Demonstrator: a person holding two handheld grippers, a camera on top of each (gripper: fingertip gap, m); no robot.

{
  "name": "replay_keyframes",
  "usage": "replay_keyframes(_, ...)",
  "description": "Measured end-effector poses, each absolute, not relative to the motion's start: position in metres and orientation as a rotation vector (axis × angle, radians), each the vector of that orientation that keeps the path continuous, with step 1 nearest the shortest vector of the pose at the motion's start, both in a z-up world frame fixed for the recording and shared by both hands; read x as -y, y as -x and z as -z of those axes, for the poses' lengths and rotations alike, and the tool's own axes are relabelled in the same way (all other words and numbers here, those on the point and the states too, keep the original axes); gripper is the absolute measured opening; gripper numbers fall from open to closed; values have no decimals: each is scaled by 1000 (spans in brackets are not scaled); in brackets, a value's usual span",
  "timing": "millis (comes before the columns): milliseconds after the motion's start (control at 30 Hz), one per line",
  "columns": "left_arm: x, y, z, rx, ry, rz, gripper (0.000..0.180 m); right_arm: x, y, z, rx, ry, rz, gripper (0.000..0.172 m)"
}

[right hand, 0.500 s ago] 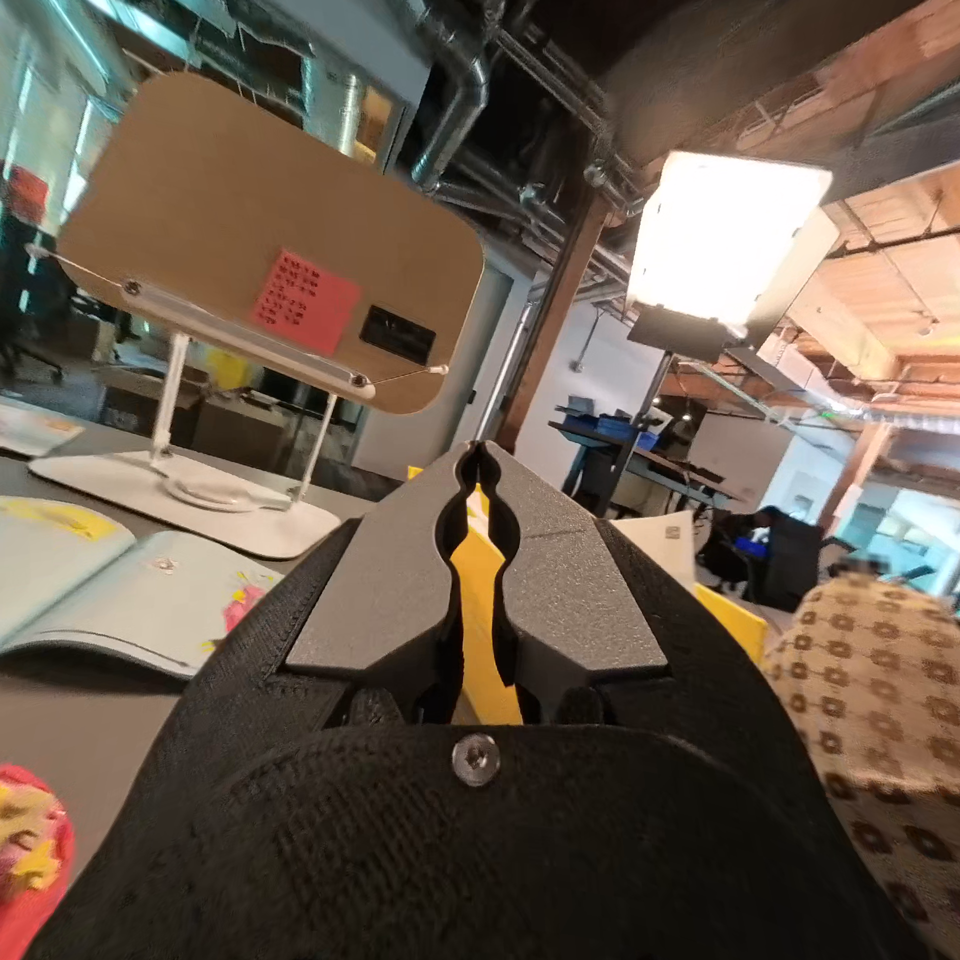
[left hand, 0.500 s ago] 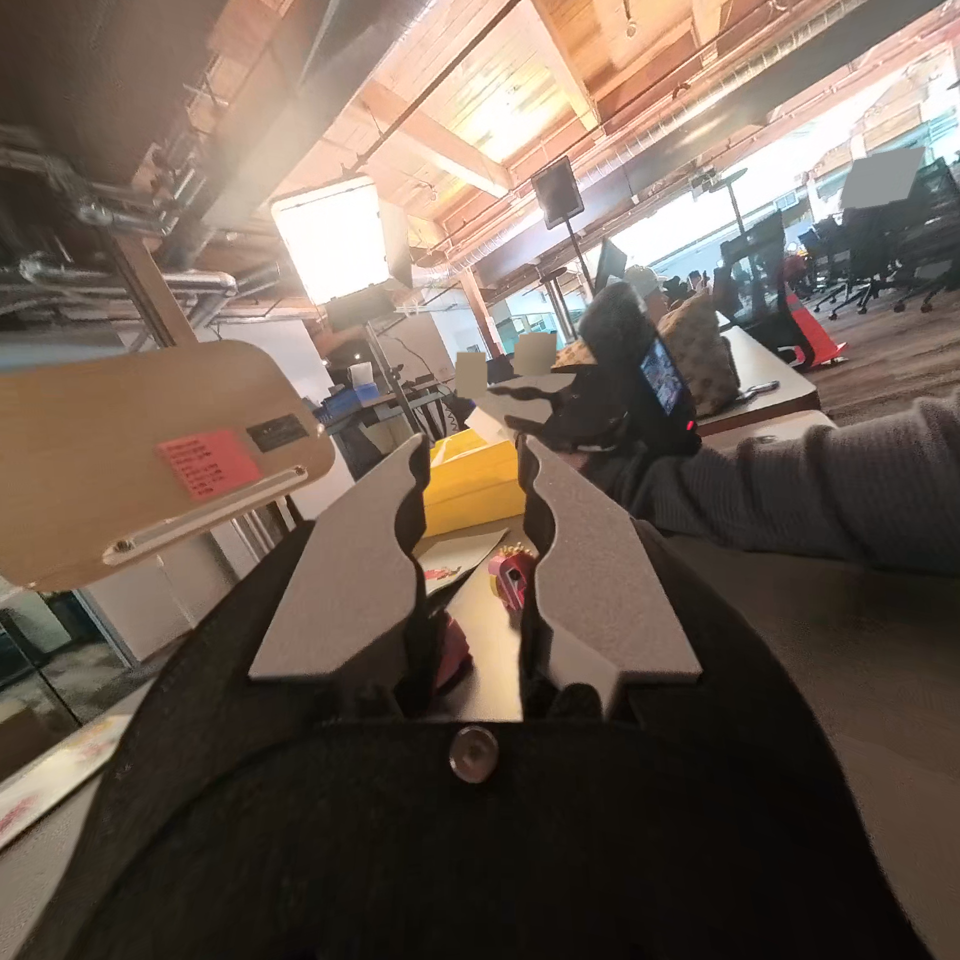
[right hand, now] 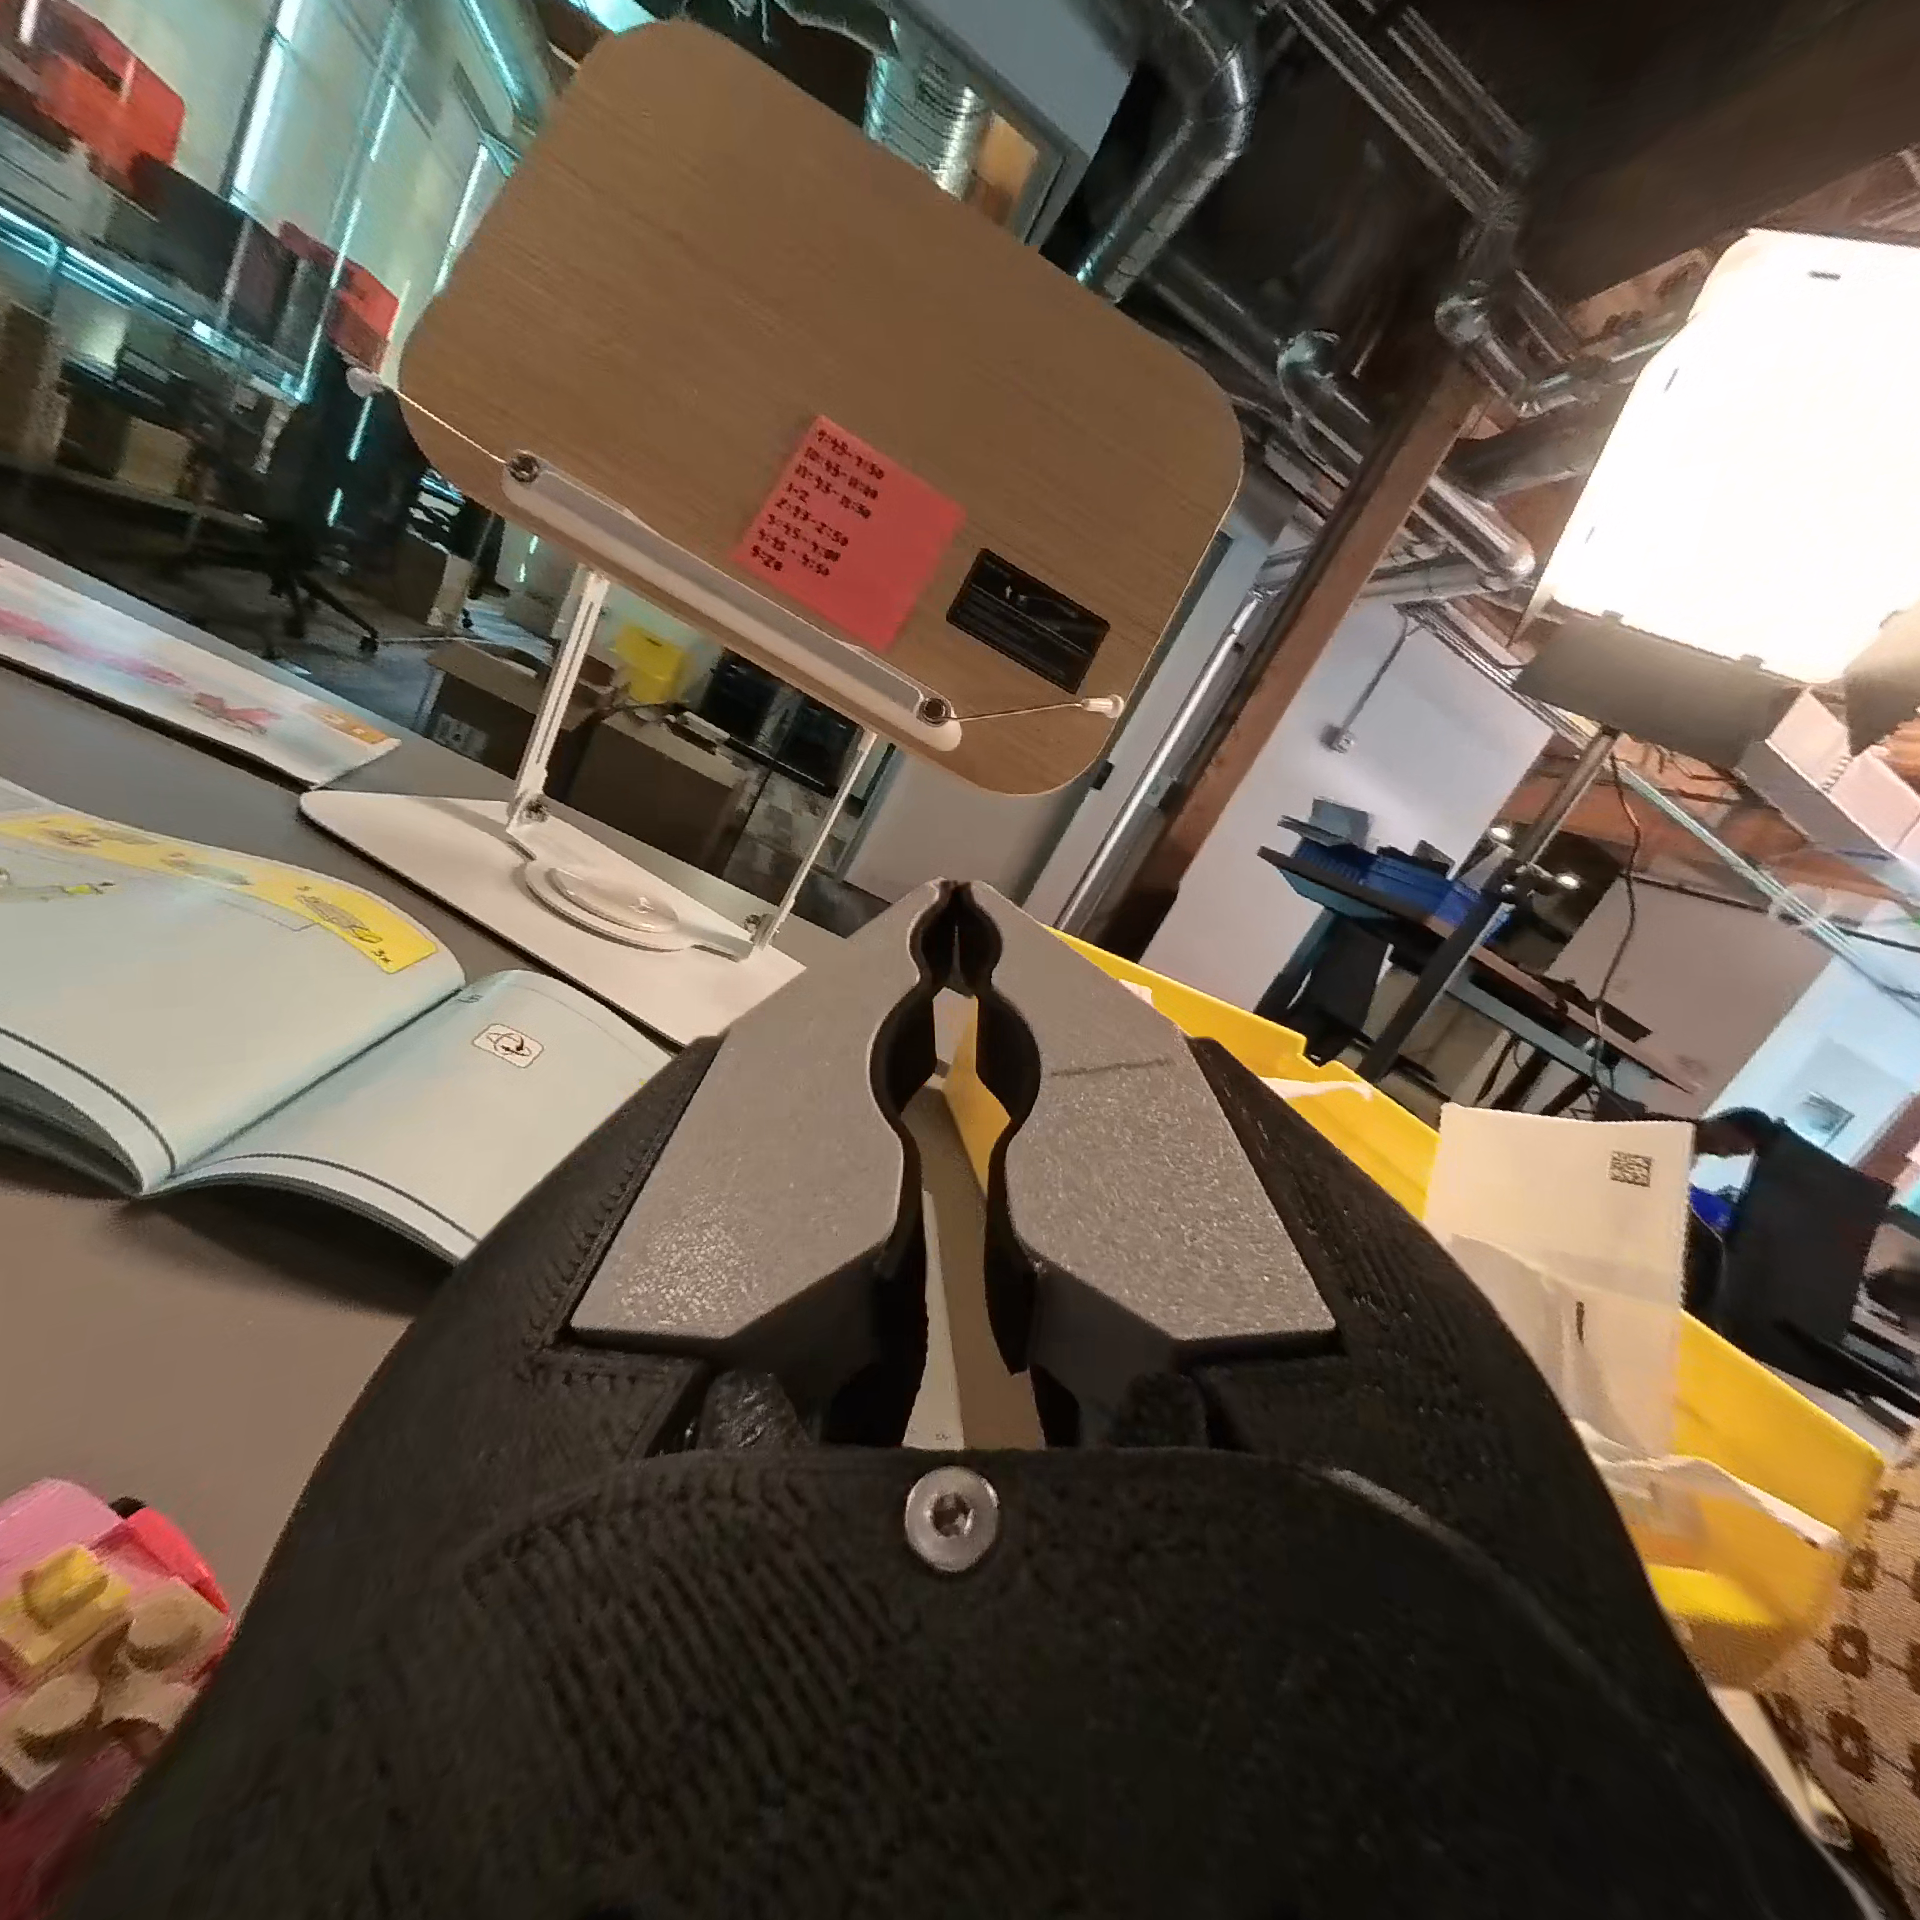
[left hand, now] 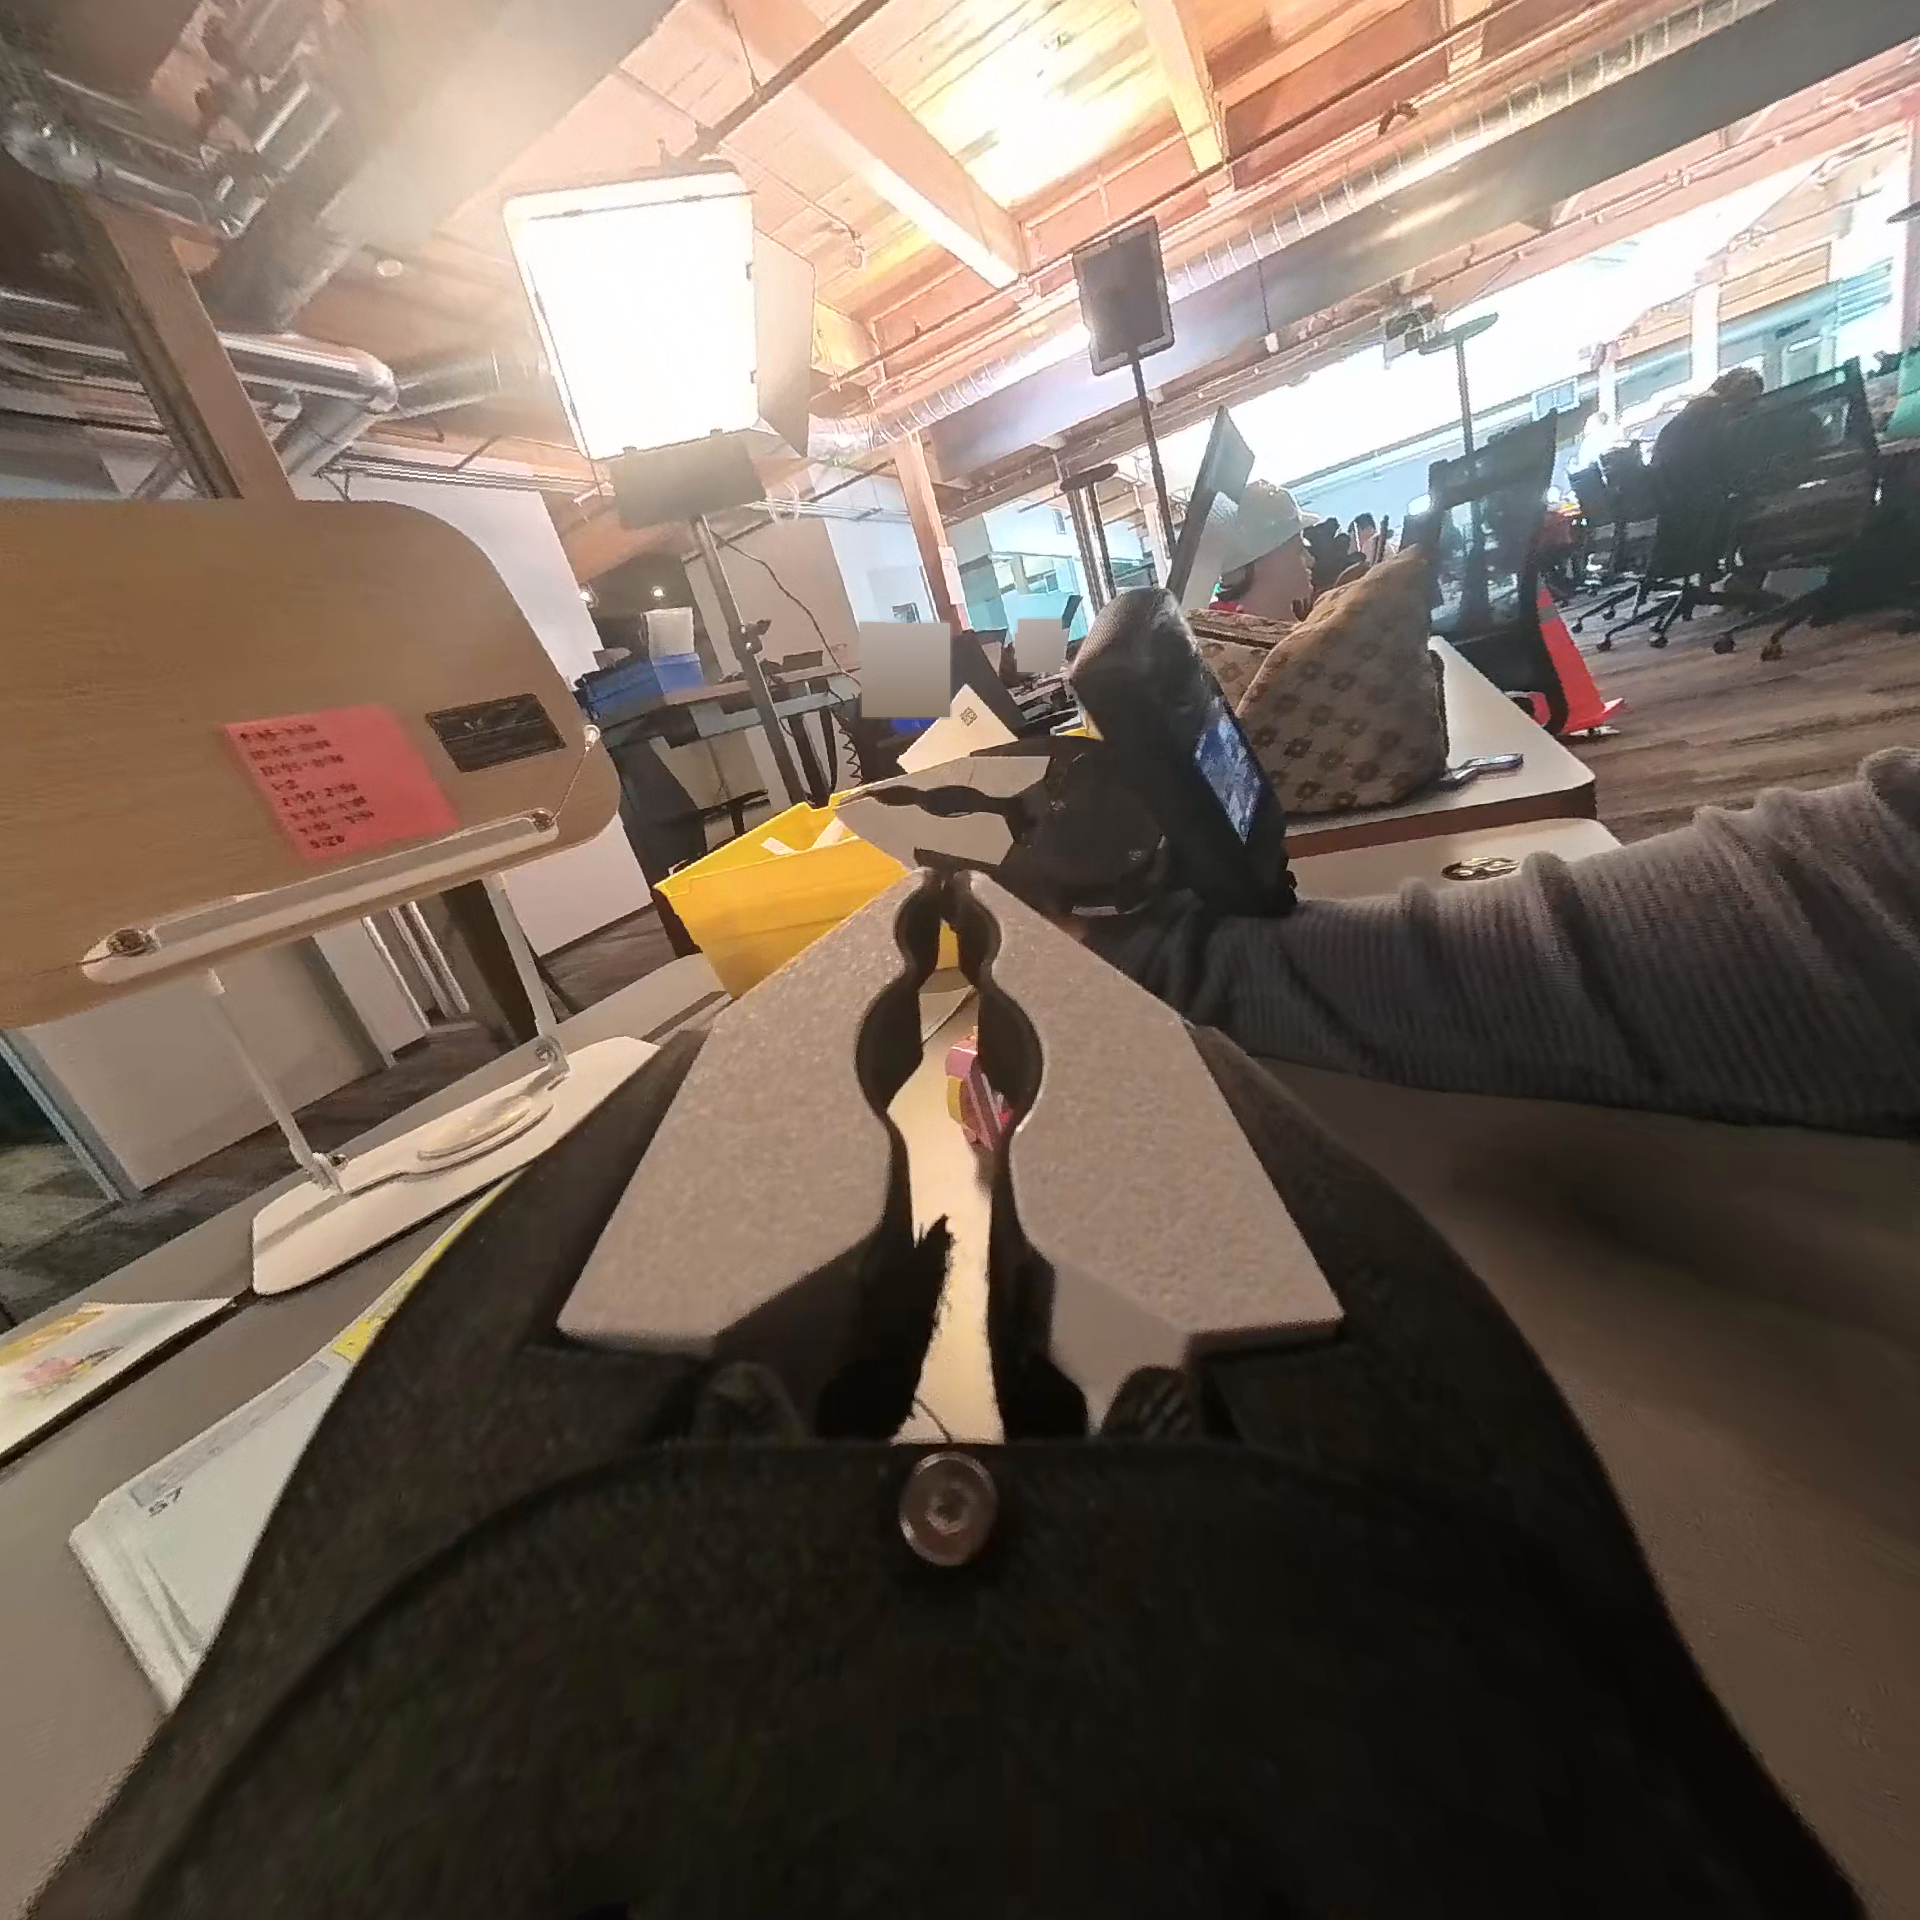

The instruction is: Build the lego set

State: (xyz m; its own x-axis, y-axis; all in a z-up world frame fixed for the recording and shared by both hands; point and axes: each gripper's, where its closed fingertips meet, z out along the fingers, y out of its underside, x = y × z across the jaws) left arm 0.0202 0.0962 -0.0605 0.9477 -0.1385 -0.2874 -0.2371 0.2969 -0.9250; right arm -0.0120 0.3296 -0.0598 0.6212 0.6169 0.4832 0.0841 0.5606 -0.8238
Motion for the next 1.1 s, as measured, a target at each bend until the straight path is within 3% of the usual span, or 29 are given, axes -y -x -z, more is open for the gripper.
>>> replay_keyframes(400,-85,-87,75,-658,1243,-128,0,-334,13,64,864,975,-404,0)
replay_keyframes(1100,-90,-88,86,-690,1290,-113,0,-342,13,70,865,1018,-422,0)
